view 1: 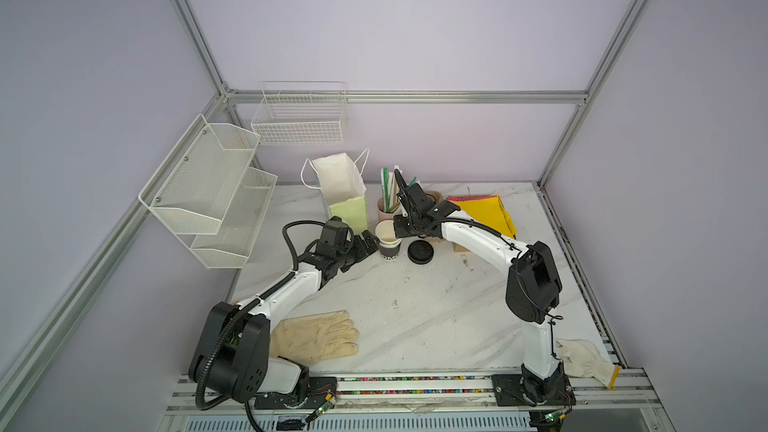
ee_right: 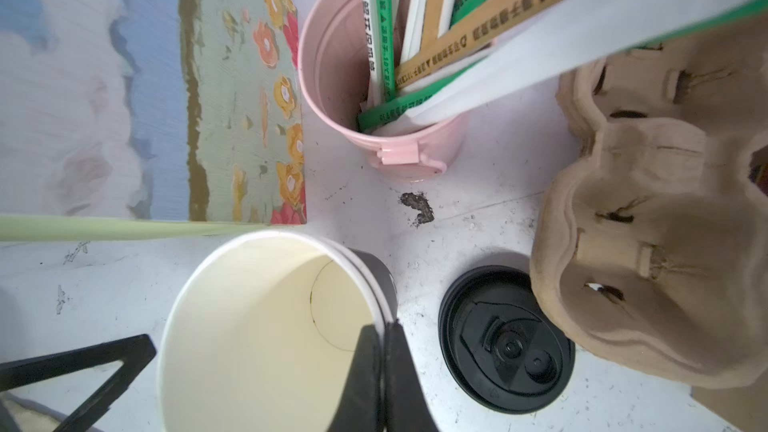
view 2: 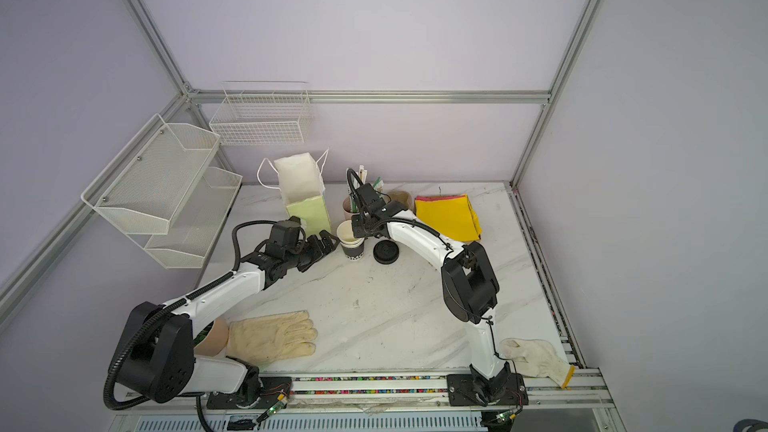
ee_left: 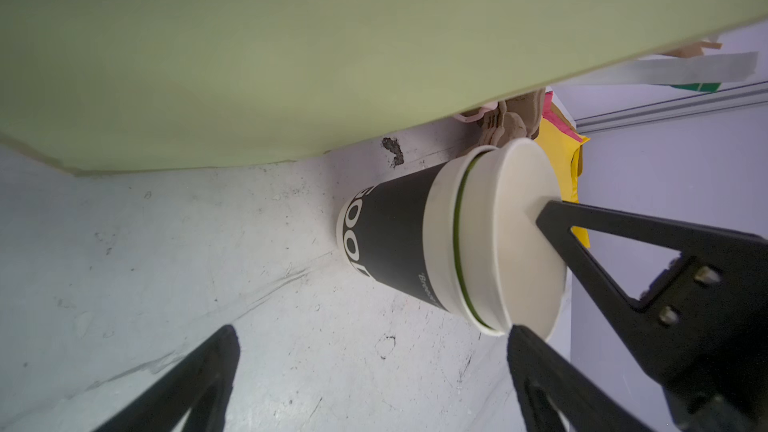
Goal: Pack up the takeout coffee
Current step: 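Move the left gripper to the black cup and grip its side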
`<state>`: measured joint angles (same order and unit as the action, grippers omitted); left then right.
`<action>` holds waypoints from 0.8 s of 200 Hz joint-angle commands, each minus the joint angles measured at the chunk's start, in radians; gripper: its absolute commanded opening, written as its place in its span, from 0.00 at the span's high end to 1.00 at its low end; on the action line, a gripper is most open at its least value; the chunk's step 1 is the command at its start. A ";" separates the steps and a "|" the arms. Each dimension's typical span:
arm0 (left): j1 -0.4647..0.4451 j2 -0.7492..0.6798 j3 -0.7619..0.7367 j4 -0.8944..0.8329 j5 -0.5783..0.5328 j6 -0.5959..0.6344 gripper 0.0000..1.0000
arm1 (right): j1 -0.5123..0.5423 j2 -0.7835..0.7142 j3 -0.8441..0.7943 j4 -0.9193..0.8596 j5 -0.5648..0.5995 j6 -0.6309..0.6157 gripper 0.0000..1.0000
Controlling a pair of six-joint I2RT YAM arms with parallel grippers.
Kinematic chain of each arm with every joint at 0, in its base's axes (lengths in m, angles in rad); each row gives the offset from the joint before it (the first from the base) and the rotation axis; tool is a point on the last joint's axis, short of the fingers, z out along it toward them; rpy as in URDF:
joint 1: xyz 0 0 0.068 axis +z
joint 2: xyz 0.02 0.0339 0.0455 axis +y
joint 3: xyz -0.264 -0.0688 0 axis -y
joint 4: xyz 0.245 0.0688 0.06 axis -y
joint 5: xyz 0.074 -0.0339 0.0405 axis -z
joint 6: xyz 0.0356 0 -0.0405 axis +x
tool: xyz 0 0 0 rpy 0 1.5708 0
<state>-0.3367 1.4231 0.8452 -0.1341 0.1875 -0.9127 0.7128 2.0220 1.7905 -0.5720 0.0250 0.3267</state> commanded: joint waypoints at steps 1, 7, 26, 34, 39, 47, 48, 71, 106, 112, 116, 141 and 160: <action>-0.004 0.025 0.051 0.054 0.027 -0.035 0.02 | 0.001 -0.047 -0.012 0.022 0.002 -0.007 1.00; -0.005 0.026 0.051 0.056 0.026 -0.037 0.02 | 0.001 -0.048 -0.015 0.023 0.002 -0.006 1.00; -0.004 0.028 0.046 0.063 0.021 -0.040 0.02 | 0.001 -0.051 -0.019 0.029 0.001 -0.001 1.00; -0.004 0.028 0.046 0.066 0.020 -0.040 0.02 | 0.001 -0.050 -0.019 0.029 -0.001 -0.003 1.00; -0.004 0.029 0.048 0.065 0.019 -0.040 0.02 | 0.001 -0.048 -0.021 0.029 -0.002 -0.002 1.00; -0.004 0.029 0.048 0.066 0.017 -0.040 0.02 | 0.001 -0.048 -0.021 0.029 -0.003 -0.003 1.00; -0.004 0.029 0.048 0.066 0.017 -0.040 0.02 | 0.001 -0.048 -0.024 0.030 -0.003 -0.002 1.00; -0.004 0.033 0.048 0.072 0.016 -0.041 0.02 | 0.000 -0.050 -0.034 0.041 -0.017 -0.003 1.00; -0.004 0.040 0.041 0.073 0.013 -0.041 0.02 | 0.001 -0.045 -0.039 0.042 -0.025 -0.003 1.00; -0.004 0.038 0.039 0.075 0.013 -0.041 0.02 | 0.001 -0.044 -0.041 0.041 -0.024 -0.003 1.00; -0.004 0.037 0.037 0.077 0.013 -0.041 0.02 | 0.001 -0.042 -0.041 0.038 -0.021 -0.003 1.00; -0.005 0.012 0.016 0.106 0.005 -0.048 0.02 | 0.001 -0.040 -0.049 0.040 -0.006 -0.003 1.00; -0.004 0.000 -0.009 0.146 0.008 -0.063 0.02 | 0.001 -0.039 -0.052 0.041 0.001 -0.003 1.00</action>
<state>-0.3367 1.4654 0.8448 -0.1059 0.1928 -0.9516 0.7124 2.0079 1.7535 -0.5312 0.0204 0.3275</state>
